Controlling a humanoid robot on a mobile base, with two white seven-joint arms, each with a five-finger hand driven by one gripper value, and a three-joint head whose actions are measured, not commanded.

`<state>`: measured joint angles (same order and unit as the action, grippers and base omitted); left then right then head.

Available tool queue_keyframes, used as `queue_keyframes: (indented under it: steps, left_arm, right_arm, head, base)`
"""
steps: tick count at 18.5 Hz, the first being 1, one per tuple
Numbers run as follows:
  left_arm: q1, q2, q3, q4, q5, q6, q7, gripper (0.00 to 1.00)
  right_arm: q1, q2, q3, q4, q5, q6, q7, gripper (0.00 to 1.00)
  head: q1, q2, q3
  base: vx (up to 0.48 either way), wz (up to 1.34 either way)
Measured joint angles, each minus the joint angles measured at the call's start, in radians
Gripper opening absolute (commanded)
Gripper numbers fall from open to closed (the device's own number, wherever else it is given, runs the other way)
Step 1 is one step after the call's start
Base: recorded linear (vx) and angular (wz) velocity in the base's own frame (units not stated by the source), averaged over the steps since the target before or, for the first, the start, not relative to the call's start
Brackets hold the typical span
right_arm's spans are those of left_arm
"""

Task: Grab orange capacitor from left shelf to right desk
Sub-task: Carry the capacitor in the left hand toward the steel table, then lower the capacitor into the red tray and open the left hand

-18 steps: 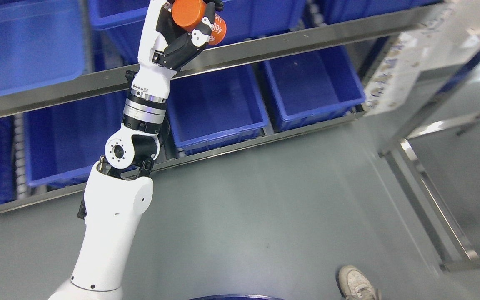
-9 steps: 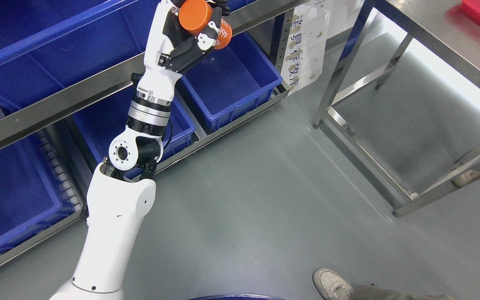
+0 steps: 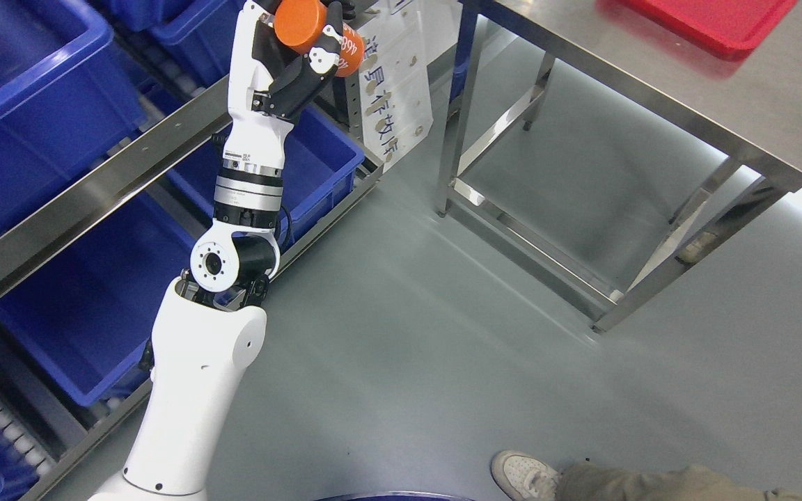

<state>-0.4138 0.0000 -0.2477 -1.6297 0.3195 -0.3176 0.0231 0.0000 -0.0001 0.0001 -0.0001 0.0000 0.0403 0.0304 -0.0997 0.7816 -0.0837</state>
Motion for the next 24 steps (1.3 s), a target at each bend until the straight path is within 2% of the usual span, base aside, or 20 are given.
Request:
queue_keyframes:
  steps: [13, 24]
  left_arm:
    - [0.015, 0.000, -0.036, 0.003, 0.000, -0.024, 0.007, 0.04]
    - [0.015, 0.000, -0.058, -0.001, 0.000, -0.033, -0.036, 0.04]
  right_arm:
    - [0.000, 0.000, 0.000, 0.000, 0.000, 0.000, 0.001, 1.00]
    - [0.000, 0.000, 0.000, 0.000, 0.000, 0.000, 0.001, 1.00]
  head:
    - [0.0000, 0.000, 0.000]
    - [0.0000, 0.000, 0.000]
  base:
    - [0.257, -0.43]
    - [0.249, -0.36]
